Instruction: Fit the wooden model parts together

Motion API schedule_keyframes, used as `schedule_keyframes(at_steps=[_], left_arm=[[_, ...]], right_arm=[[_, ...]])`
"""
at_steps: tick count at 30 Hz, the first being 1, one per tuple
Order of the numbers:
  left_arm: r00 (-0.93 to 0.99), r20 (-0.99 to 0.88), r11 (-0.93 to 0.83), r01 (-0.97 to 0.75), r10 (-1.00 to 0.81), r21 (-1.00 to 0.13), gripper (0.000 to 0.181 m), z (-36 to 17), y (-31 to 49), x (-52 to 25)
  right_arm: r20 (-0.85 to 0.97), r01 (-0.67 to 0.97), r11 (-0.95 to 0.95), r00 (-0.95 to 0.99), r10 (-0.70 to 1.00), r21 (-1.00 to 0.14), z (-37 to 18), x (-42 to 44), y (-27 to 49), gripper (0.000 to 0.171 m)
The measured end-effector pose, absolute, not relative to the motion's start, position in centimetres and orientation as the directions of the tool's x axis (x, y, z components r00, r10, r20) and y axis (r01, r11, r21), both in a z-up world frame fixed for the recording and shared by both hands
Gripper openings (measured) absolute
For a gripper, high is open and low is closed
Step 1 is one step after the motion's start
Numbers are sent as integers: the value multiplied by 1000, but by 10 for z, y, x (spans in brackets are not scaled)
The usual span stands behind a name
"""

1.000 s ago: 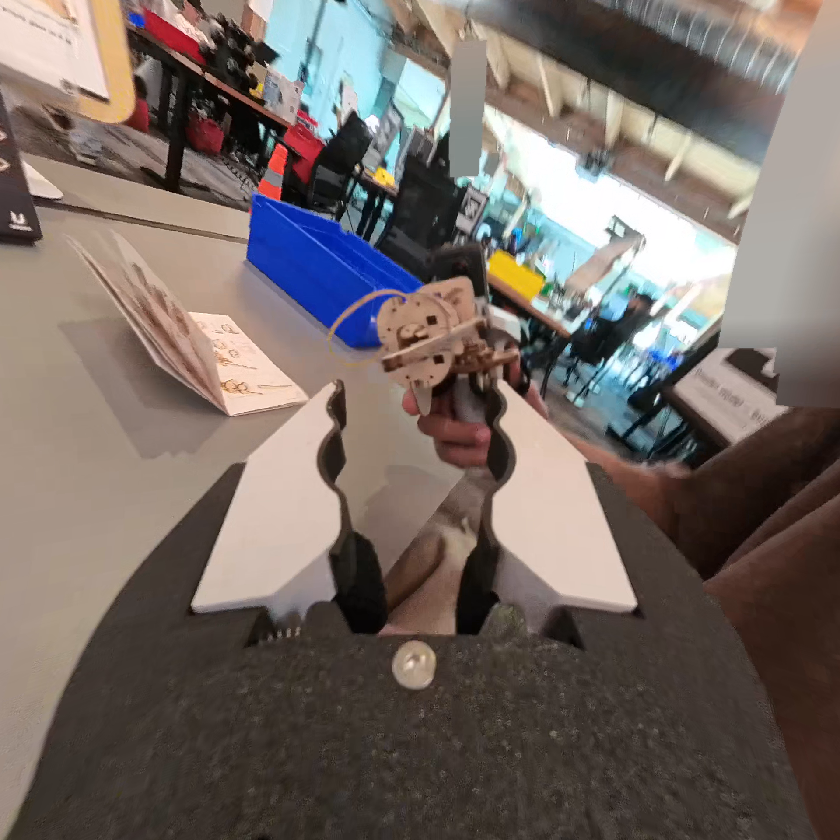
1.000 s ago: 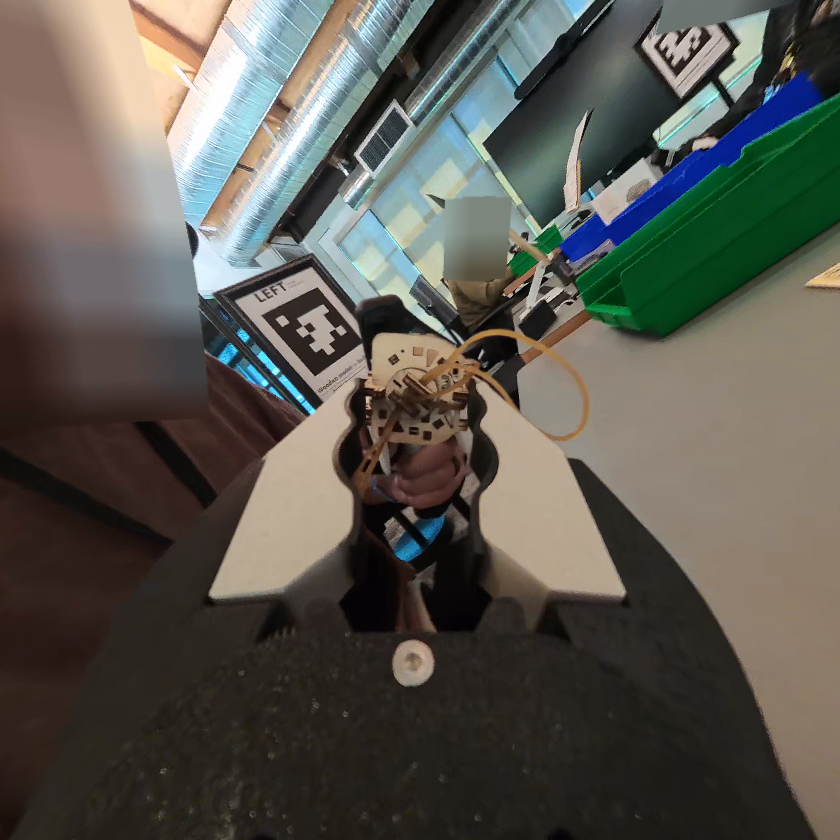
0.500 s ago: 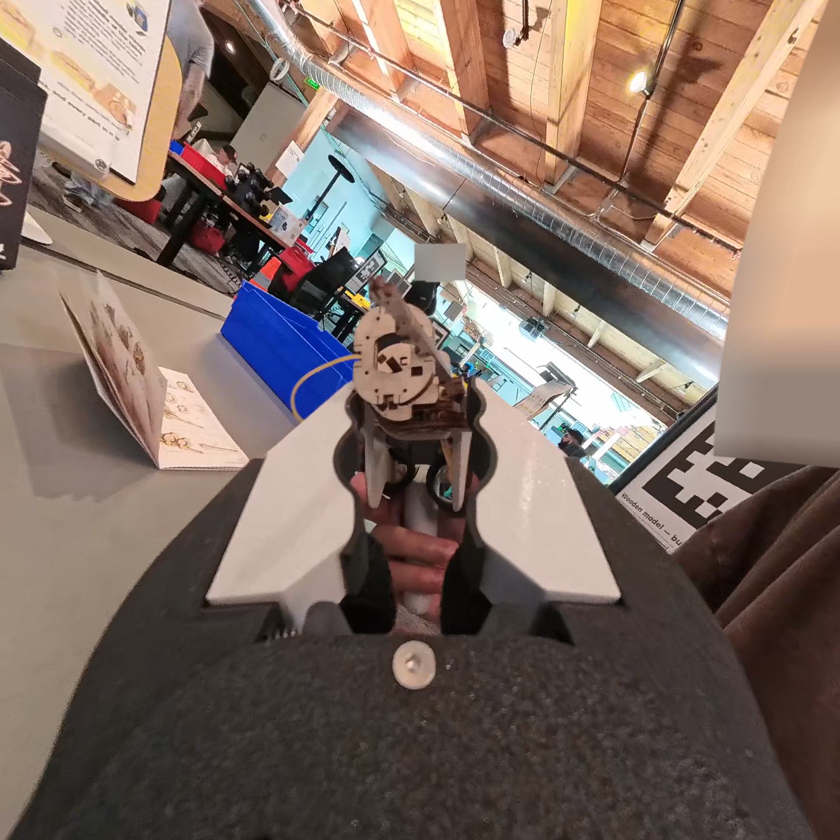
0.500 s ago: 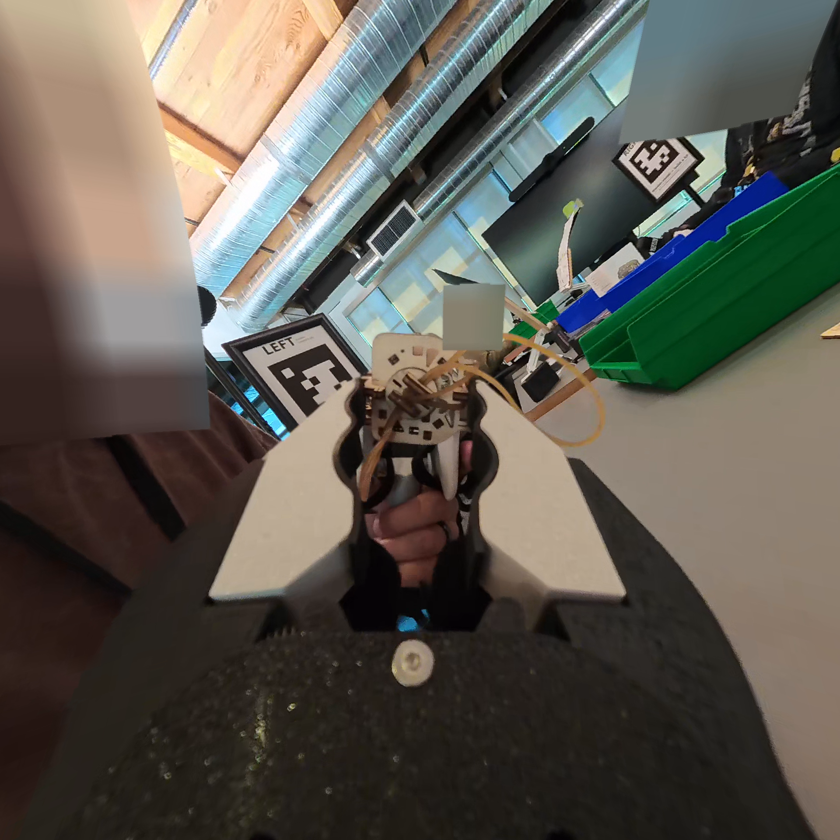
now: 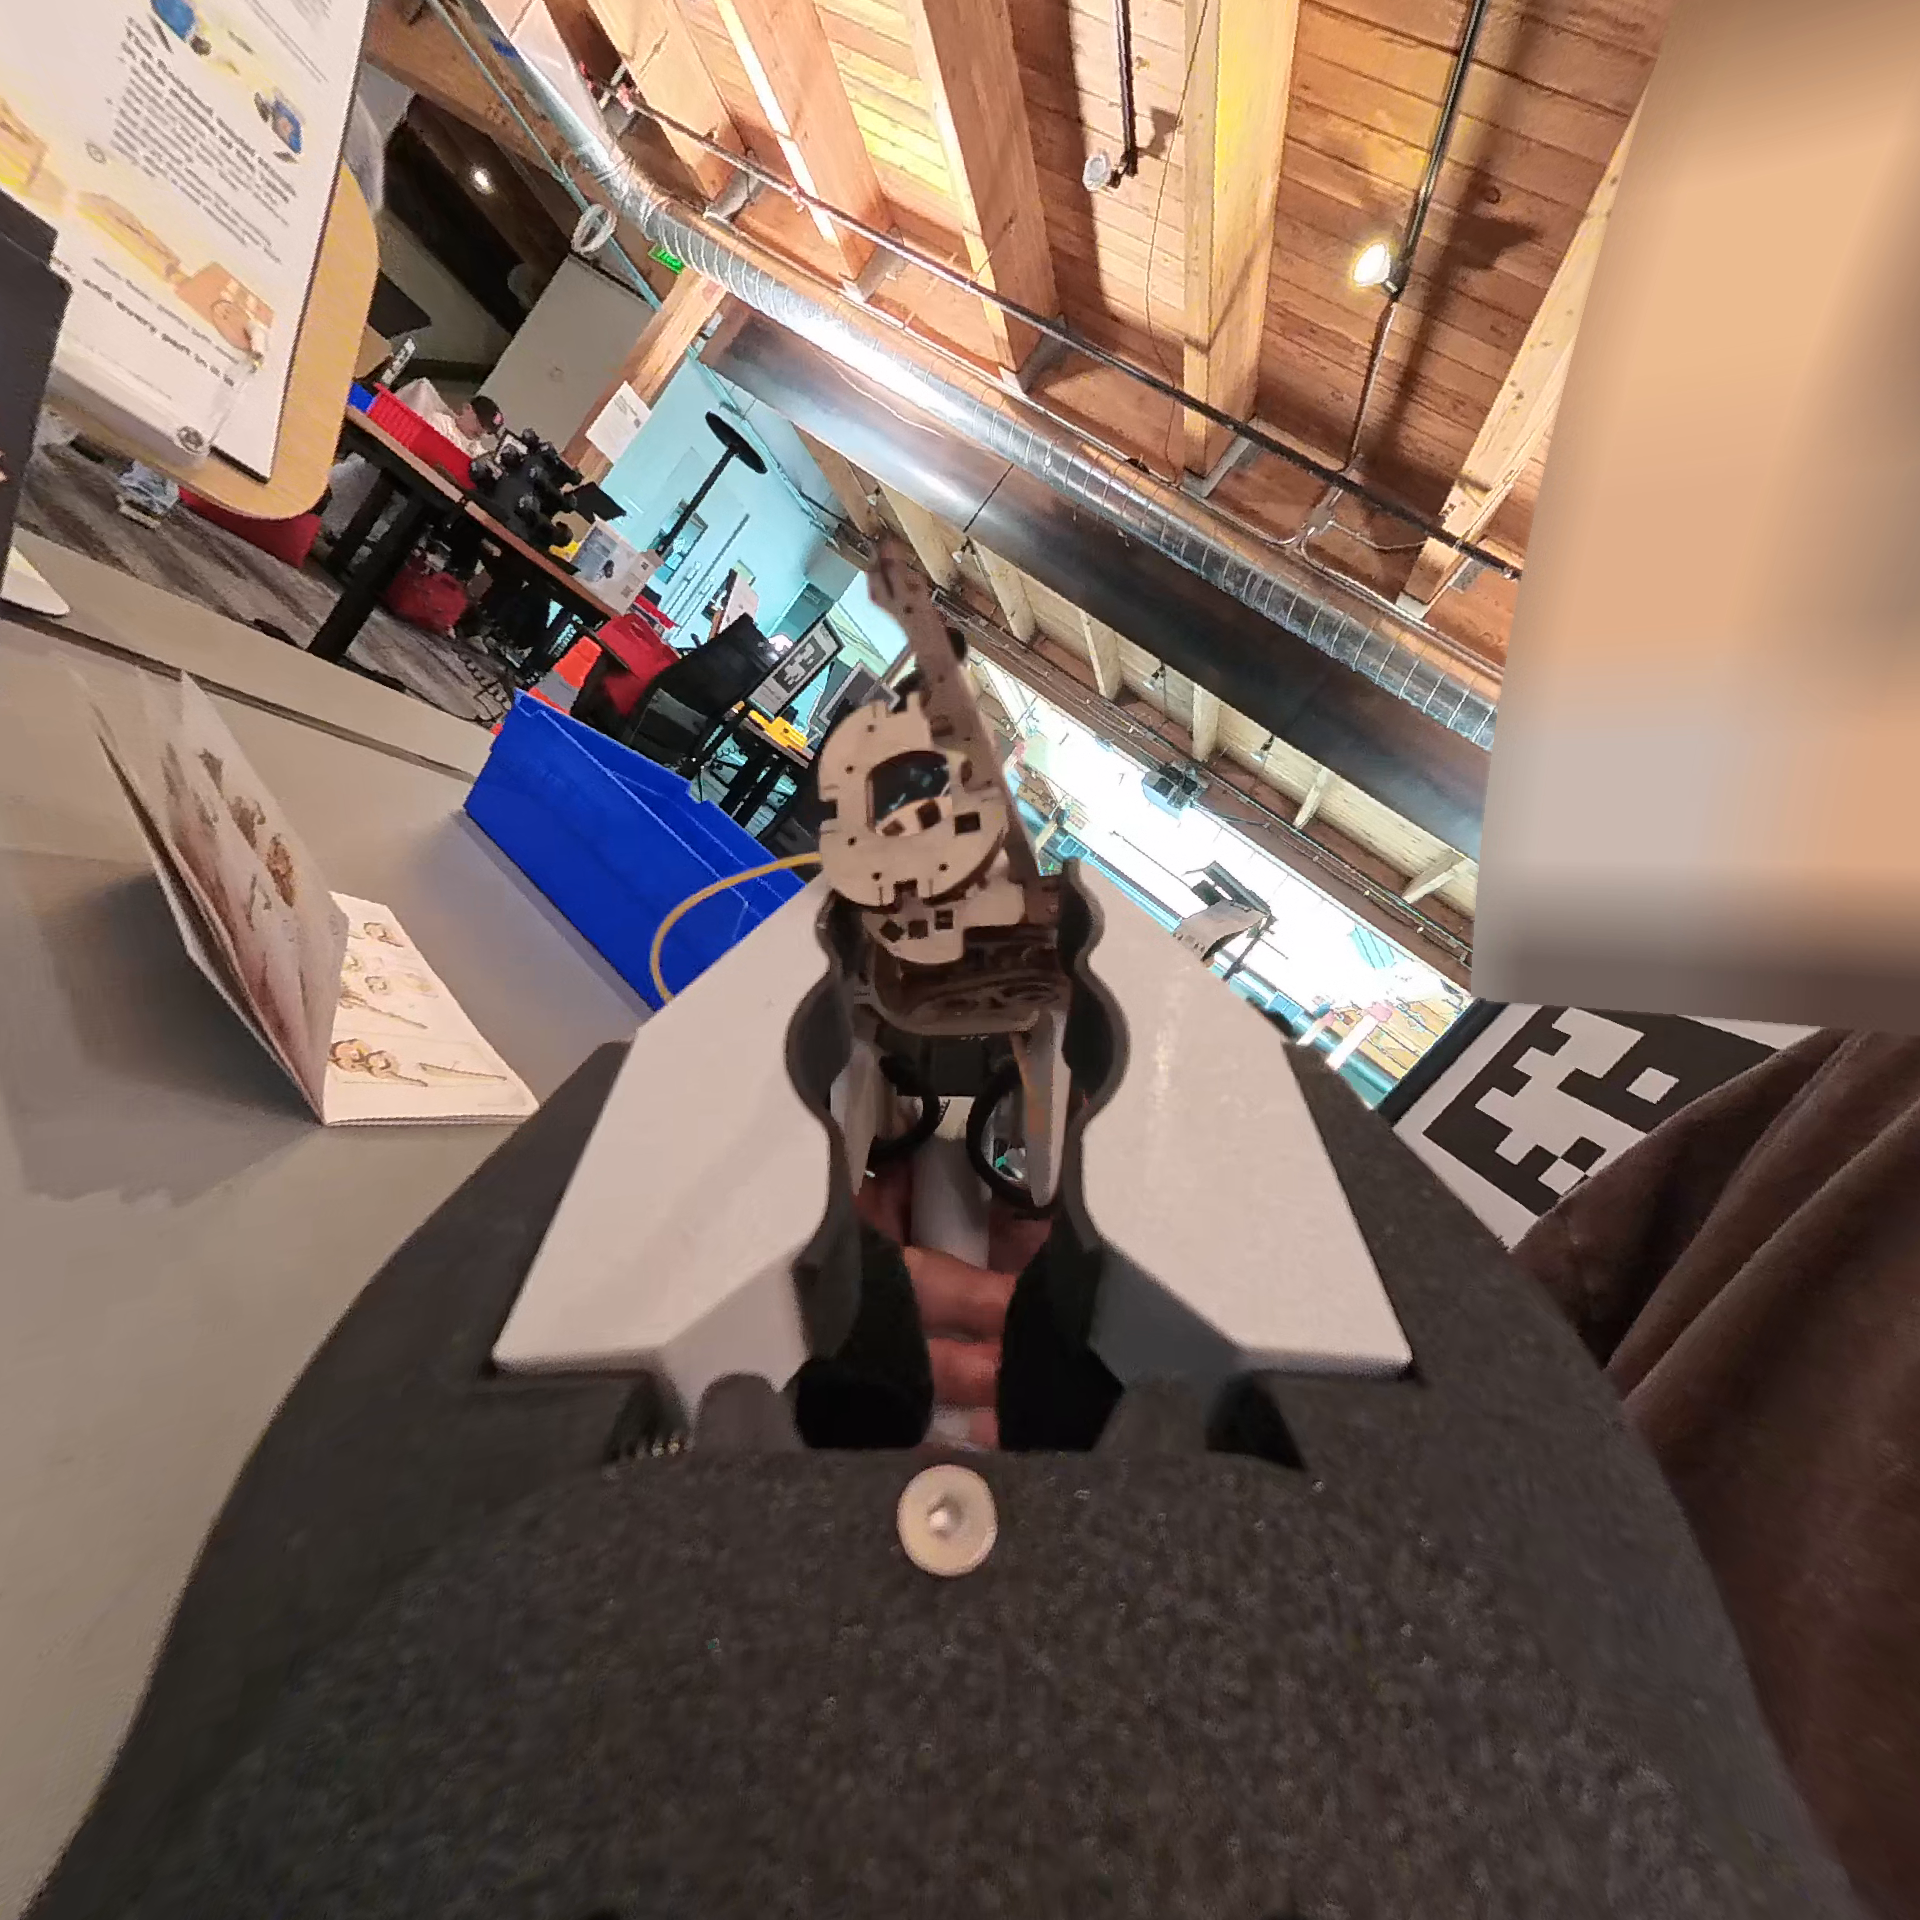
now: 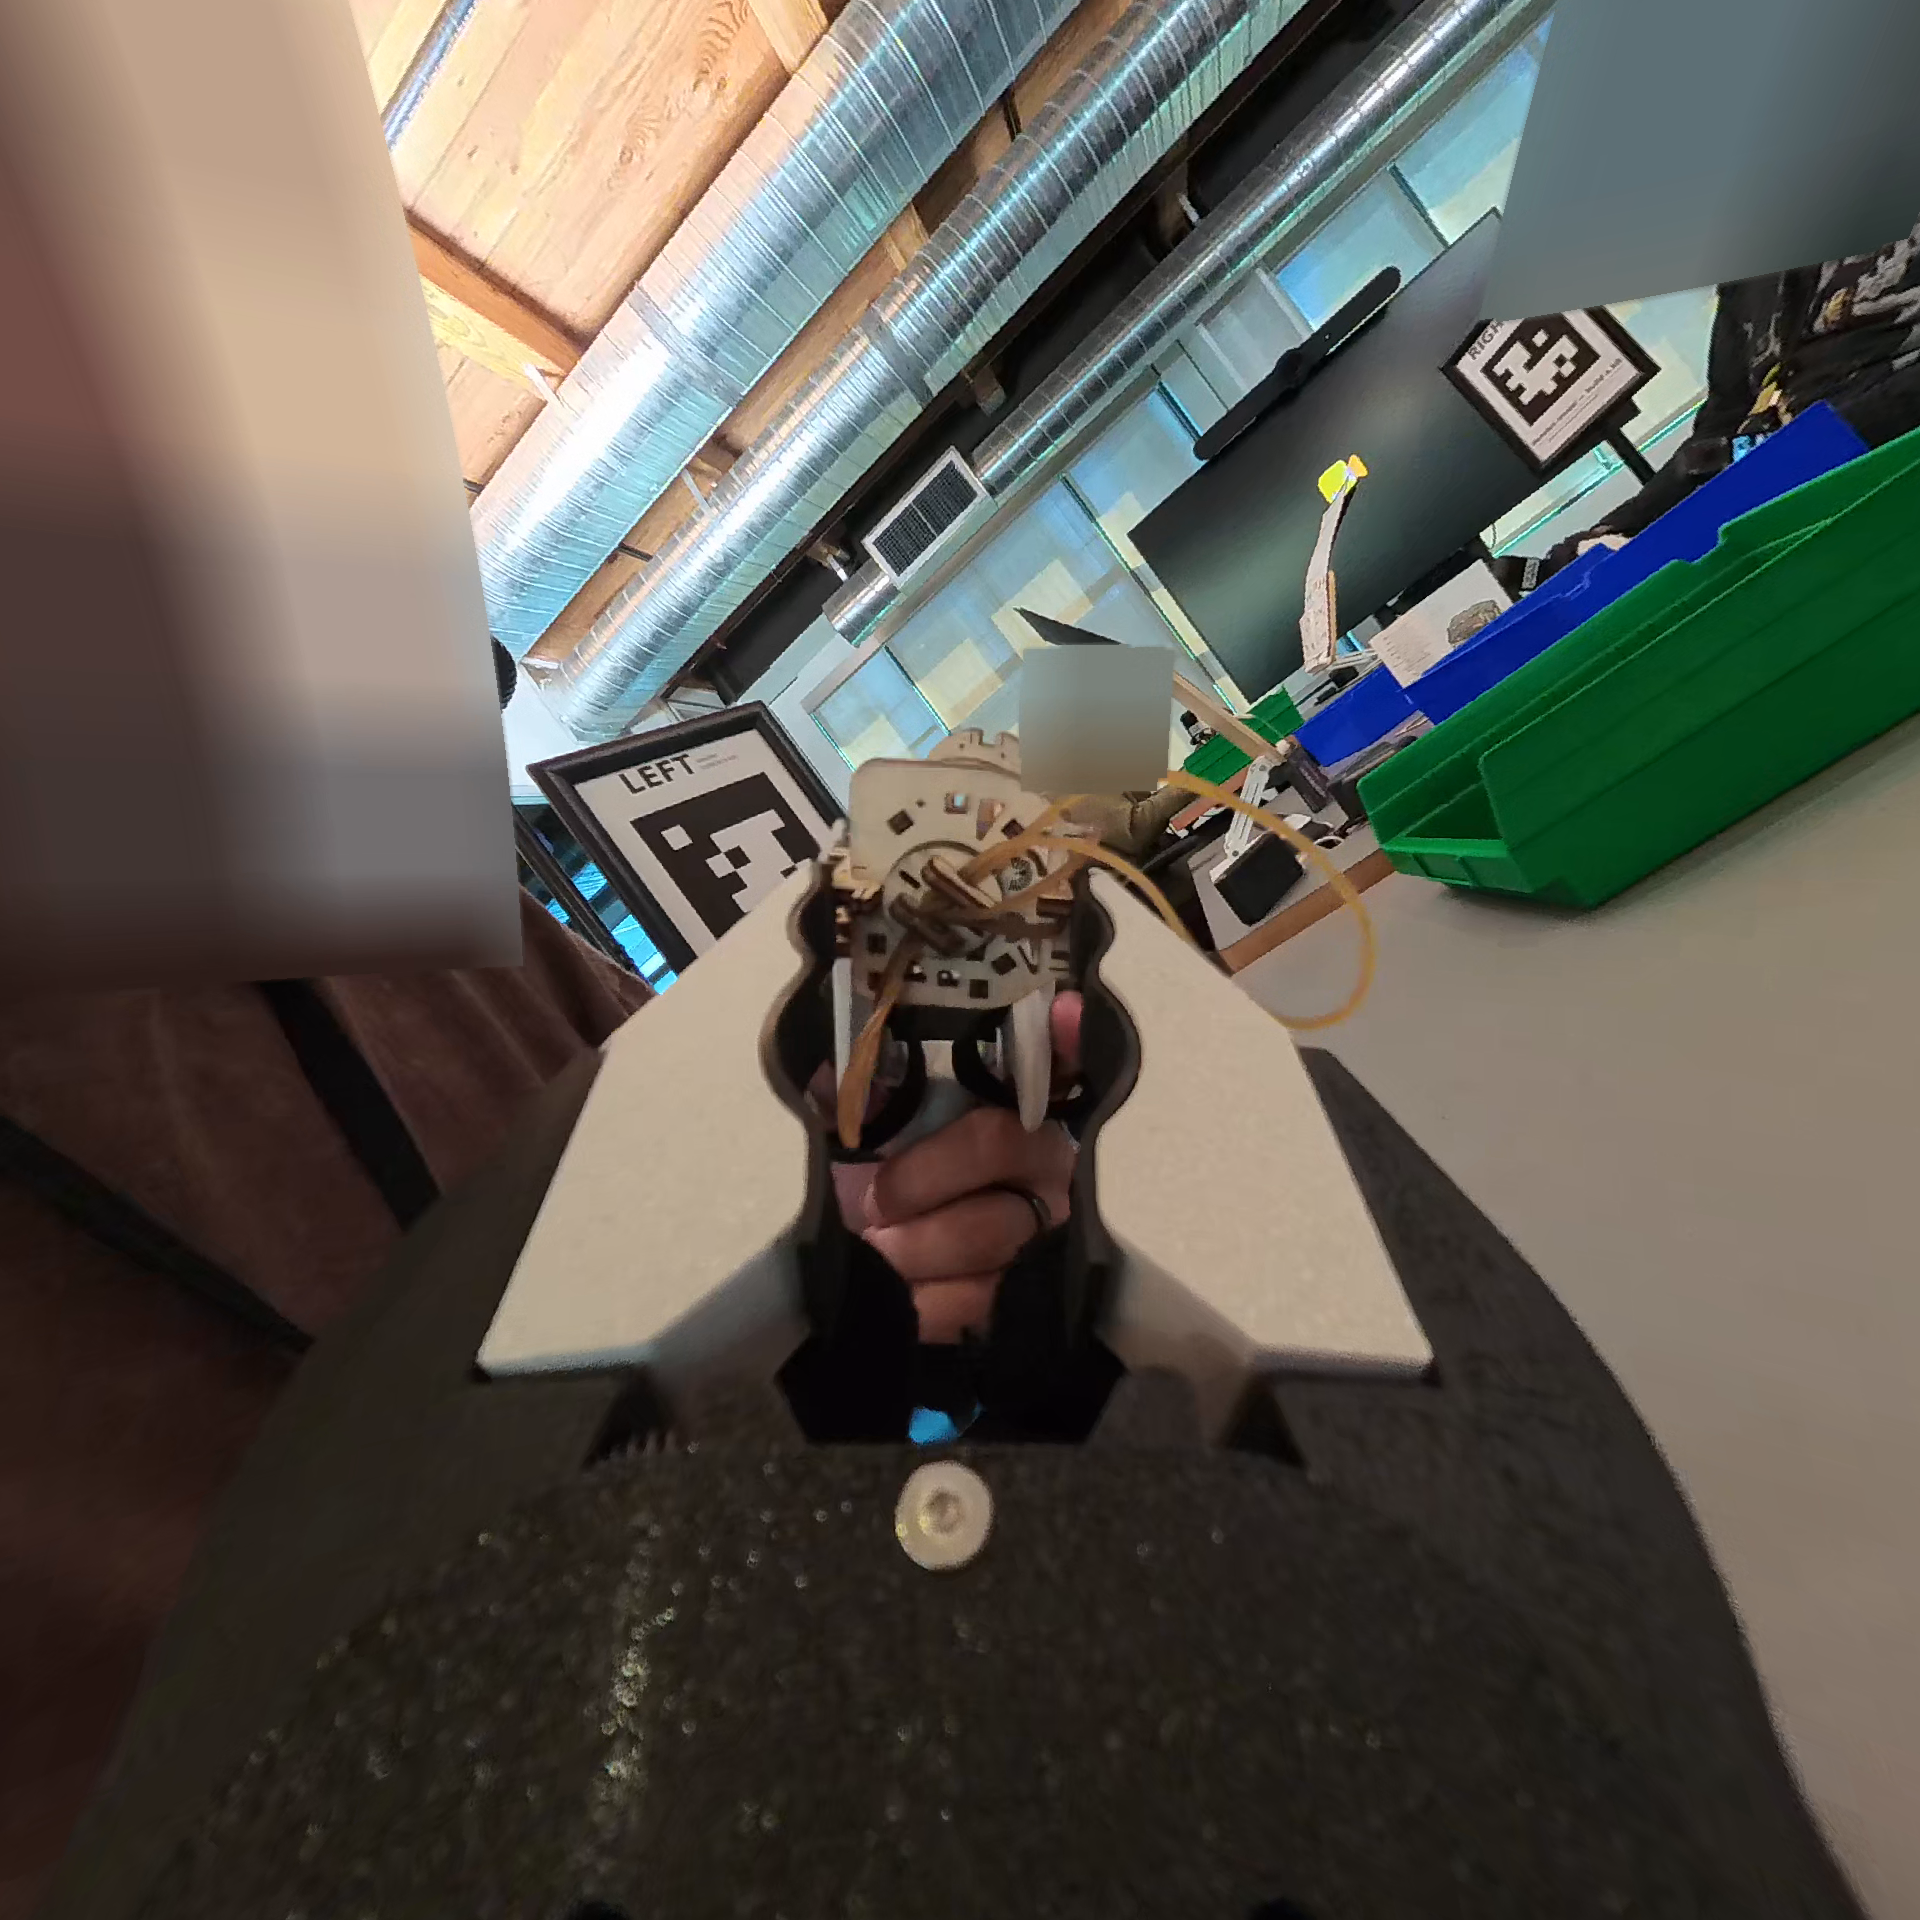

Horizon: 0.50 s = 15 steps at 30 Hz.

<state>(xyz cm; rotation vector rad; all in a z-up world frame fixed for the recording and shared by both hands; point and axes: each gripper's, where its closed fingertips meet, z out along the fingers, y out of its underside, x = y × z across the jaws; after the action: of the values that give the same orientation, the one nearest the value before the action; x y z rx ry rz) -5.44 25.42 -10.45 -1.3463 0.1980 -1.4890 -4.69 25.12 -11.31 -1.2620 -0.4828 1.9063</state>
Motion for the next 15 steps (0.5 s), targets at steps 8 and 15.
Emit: schedule_keyframes(at_steps=[8,15], left_arm=[[189,610,-426,560,-769,-711,38,-105,253,-53],[172,605,-430,557,-777,-711,37,-103,251,-54]], right_arm=[[-598,-387,-617,-184,780,-685,-114,-46,252,44],[-604,-361,-634,-209,769,-684,-113,-48,248,44]])
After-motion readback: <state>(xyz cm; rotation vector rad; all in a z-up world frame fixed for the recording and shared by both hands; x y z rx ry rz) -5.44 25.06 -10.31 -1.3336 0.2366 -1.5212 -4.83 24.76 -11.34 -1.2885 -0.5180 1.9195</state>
